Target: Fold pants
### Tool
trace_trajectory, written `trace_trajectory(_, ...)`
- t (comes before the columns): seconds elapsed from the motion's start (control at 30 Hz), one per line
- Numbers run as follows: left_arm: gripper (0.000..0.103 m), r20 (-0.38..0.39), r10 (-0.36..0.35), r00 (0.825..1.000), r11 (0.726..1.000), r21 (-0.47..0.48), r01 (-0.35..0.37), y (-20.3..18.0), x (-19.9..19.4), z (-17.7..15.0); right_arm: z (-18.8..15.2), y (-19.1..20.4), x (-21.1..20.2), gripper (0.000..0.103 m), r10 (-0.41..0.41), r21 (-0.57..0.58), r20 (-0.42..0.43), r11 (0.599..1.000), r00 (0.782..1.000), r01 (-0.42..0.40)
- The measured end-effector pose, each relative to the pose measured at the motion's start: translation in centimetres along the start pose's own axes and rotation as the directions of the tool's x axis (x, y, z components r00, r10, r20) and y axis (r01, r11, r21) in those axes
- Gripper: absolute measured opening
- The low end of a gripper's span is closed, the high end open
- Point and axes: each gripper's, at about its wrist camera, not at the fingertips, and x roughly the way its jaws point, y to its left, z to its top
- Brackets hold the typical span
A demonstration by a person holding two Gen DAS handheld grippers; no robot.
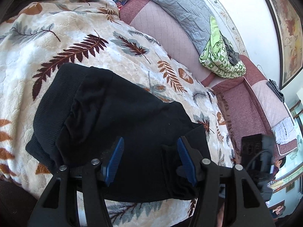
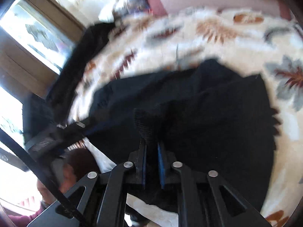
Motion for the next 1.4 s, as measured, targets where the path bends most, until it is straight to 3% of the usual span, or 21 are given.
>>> trace_trajectory(0.03,0.058,0.005,-0.002,1.0,1.0,-0.002,0.002,0.0,-0.3,0.0,-0.2,-0.1,0.8,0.018,-0.014,0.008,-0.018,1.0,1.0,0.015)
trace_trajectory(0.1,0.058,0.017,-0.004,1.0,1.0,-0.005,0.005,0.1,-0.7,0.2,-0.4,0.4,0.7,0.032,-0.043,-0.01,0.009,0.999,0.999,0.043)
trace_trajectory(0.17,0.059,0.023,-0.008,1.0,1.0,-0.016,0.008,0.3,-0.8,0.4,-0.6,1.6,0.3,0.081,-0.131,-0.074,0.047,0.988,0.99,0.134)
trace_trajectory(0.2,0.059,0.024,-0.012,1.0,1.0,-0.024,0.013,0.4,-0.8,0.4,-0.8,2.2,0.2,0.084,-0.179,-0.106,0.075,0.977,0.981,0.187)
trace_trajectory(0.4,0.059,0.009,-0.004,1.0,1.0,-0.028,0.004,0.3,-0.6,0.3,-1.1,4.0,3.7,0.08,-0.356,-0.222,0.073,0.905,0.932,0.363)
trace_trajectory(0.43,0.059,0.009,-0.005,1.0,1.0,-0.028,0.006,0.2,-0.7,0.3,-1.2,4.0,4.1,0.062,-0.395,-0.237,0.088,0.883,0.914,0.405)
trace_trajectory(0.47,0.059,0.012,-0.007,1.0,1.0,-0.028,0.008,0.2,-0.7,0.3,-1.1,3.8,3.7,0.042,-0.396,-0.224,0.104,0.884,0.912,0.41)
trace_trajectory(0.53,0.059,0.02,-0.008,1.0,0.999,-0.033,0.009,0.4,-0.9,0.4,-0.5,2.7,2.4,0.025,-0.356,-0.145,0.094,0.919,0.93,0.366)
trace_trajectory(0.57,0.059,0.024,-0.01,1.0,0.999,-0.04,0.011,0.4,-1.0,0.5,-0.2,1.9,1.6,0.021,-0.325,-0.096,0.092,0.938,0.941,0.333)
trace_trajectory(0.7,0.059,0.029,-0.007,1.0,0.999,-0.046,0.009,0.4,-1.3,0.6,0.6,1.0,0.3,0.021,-0.284,-0.004,0.119,0.958,0.951,0.286)
trace_trajectory(0.73,0.059,0.028,-0.002,1.0,0.999,-0.042,0.003,0.3,-1.4,0.5,0.6,1.2,0.6,0.025,-0.277,-0.003,0.124,0.96,0.953,0.279)
trace_trajectory(0.8,0.06,0.029,0.009,1.0,0.999,-0.038,-0.008,0.2,-1.8,0.5,0.7,1.4,1.8,0.056,-0.206,0.013,0.113,0.979,0.972,0.205)
trace_trajectory(0.83,0.061,0.031,0.014,0.999,0.999,-0.037,-0.013,0.2,-2.0,0.5,0.8,1.2,2.3,0.082,-0.135,0.028,0.095,0.991,0.986,0.133)
trace_trajectory(0.87,0.063,0.037,0.019,0.999,0.999,-0.037,-0.018,0.2,-2.3,0.5,0.7,1.1,2.4,0.089,-0.049,0.053,0.084,0.998,0.995,0.044)
trace_trajectory(0.97,0.064,0.053,0.022,0.998,0.999,-0.049,-0.02,0.5,-3.0,0.6,1.1,0.4,0.9,0.089,0.079,0.102,0.116,0.991,0.99,-0.091)
trace_trajectory(1.03,0.064,0.055,0.015,0.998,0.998,-0.059,-0.012,0.3,-3.1,0.7,1.5,-1.1,-1.2,0.089,0.205,0.151,0.158,0.962,0.966,-0.229)
trace_trajectory(1.07,0.064,0.053,0.01,0.999,0.998,-0.062,-0.007,0.2,-3.1,0.7,1.6,-1.8,-2.2,0.089,0.223,0.169,0.189,0.952,0.956,-0.255)
trace_trajectory(1.13,0.064,0.047,-0.015,0.999,0.998,-0.056,0.017,-0.6,-2.9,0.6,2.1,-3.6,-4.1,0.088,0.233,0.21,0.244,0.935,0.941,-0.286)
trace_trajectory(1.27,0.064,-0.011,-0.115,0.993,0.993,-0.022,0.115,-3.7,-1.3,-0.6,3.4,-6.2,-3.6,0.086,0.282,0.291,0.244,0.892,0.928,-0.347)
trace_trajectory(1.4,0.065,-0.082,-0.154,0.985,0.985,0.065,0.159,-7.2,2.2,-1.8,4.8,-8.4,0.5,0.086,0.259,0.38,0.18,0.871,0.949,-0.31)
